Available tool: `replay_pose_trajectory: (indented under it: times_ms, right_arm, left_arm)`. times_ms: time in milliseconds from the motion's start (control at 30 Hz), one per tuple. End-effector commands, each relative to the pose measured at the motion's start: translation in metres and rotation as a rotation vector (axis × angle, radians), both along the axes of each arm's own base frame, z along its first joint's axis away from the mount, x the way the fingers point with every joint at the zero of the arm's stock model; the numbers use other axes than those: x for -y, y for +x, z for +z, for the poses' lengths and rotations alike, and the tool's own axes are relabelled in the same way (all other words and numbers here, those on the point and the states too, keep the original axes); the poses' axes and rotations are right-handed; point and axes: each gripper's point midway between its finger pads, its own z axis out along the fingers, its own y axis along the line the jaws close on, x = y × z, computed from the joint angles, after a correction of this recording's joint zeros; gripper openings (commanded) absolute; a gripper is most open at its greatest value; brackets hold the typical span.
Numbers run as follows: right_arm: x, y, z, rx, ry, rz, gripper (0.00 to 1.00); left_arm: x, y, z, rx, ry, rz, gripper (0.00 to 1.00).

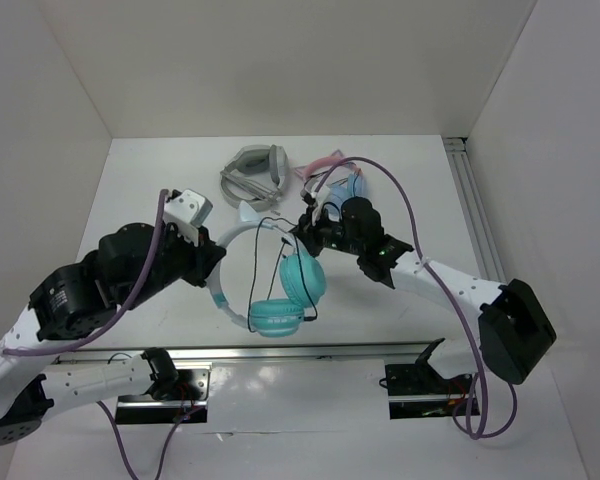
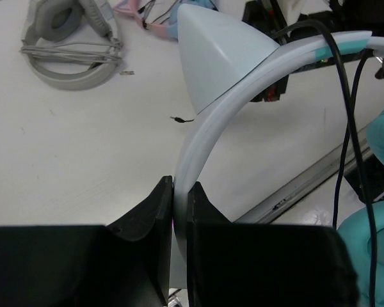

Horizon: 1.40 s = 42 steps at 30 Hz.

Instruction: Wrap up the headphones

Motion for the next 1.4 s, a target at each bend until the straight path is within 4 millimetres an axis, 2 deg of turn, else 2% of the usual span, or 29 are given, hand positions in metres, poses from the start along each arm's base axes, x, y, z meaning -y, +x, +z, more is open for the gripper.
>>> replay_pose_trajectory:
  times_ms: [0,33,67,133,200,267,467,633,700,733,800,900,1033,1133,1167,1233,1333,1367]
  right_arm:
    - [-0.010,0.000,0.015,0.010,0.131,0.058,0.14]
    - [-0.012,-0.001,0.012,0.001,0.143,0.066,0.12]
    - [-0.012,-0.005,-0.001,-0.024,0.140,0.077,0.09]
    - [-0.012,-0.009,-0.007,-0.051,0.169,0.083,0.01]
    - [-0.014,-0.017,-0.010,-0.051,0.209,0.113,0.00]
    - [-0.015,-0.020,-0.019,-0.088,0.228,0.122,0.00]
    - [-0.030,-0.043,-0.019,-0.088,0.292,0.193,0.00]
    - [-0.036,-0.045,-0.033,-0.125,0.281,0.201,0.01]
    - [-0.039,-0.051,-0.037,-0.155,0.293,0.240,0.03]
    - [-0.041,-0.052,-0.032,-0.144,0.313,0.256,0.04]
    - [-0.044,-0.060,-0.037,-0.187,0.329,0.306,0.06]
    - [-0.051,-0.069,-0.029,-0.193,0.389,0.360,0.09]
    - [-0.058,-0.069,-0.031,-0.189,0.446,0.376,0.10]
    - [-0.060,-0.069,-0.040,-0.210,0.466,0.362,0.10]
    - [-0.061,-0.069,-0.037,-0.194,0.487,0.370,0.10]
    - [-0.061,-0.069,-0.042,-0.203,0.489,0.370,0.10]
    - [-0.065,-0.069,-0.045,-0.212,0.488,0.390,0.10]
    - [-0.065,-0.070,-0.051,-0.225,0.477,0.395,0.12]
  left_arm:
    - [-0.019,0.017,0.052,0.079,-0.179,0.194,0.00]
    - [-0.023,0.019,0.059,0.077,-0.204,0.234,0.00]
    - [-0.029,0.020,0.063,0.083,-0.214,0.265,0.00]
    - [-0.038,0.025,0.068,0.087,-0.235,0.343,0.00]
    - [-0.039,0.030,0.071,0.086,-0.247,0.380,0.00]
    - [-0.042,0.035,0.070,0.083,-0.261,0.433,0.00]
    - [-0.045,0.049,0.060,0.071,-0.246,0.553,0.00]
    - [-0.038,0.050,0.069,0.062,-0.334,0.555,0.00]
    - [-0.043,0.048,0.076,0.064,-0.398,0.574,0.00]
    - [-0.043,0.049,0.073,0.061,-0.397,0.586,0.00]
    - [-0.043,0.049,0.082,0.070,-0.451,0.586,0.00]
    - [-0.042,0.049,0.085,0.070,-0.476,0.587,0.00]
    - [-0.034,0.052,0.087,0.053,-0.504,0.585,0.00]
    - [-0.036,0.051,0.089,0.047,-0.534,0.589,0.00]
    - [-0.035,0.051,0.091,0.045,-0.554,0.591,0.00]
    - [-0.034,0.052,0.087,0.041,-0.544,0.592,0.00]
    - [-0.043,0.052,0.089,0.054,-0.555,0.630,0.00]
    - [-0.045,0.052,0.087,0.053,-0.552,0.642,0.00]
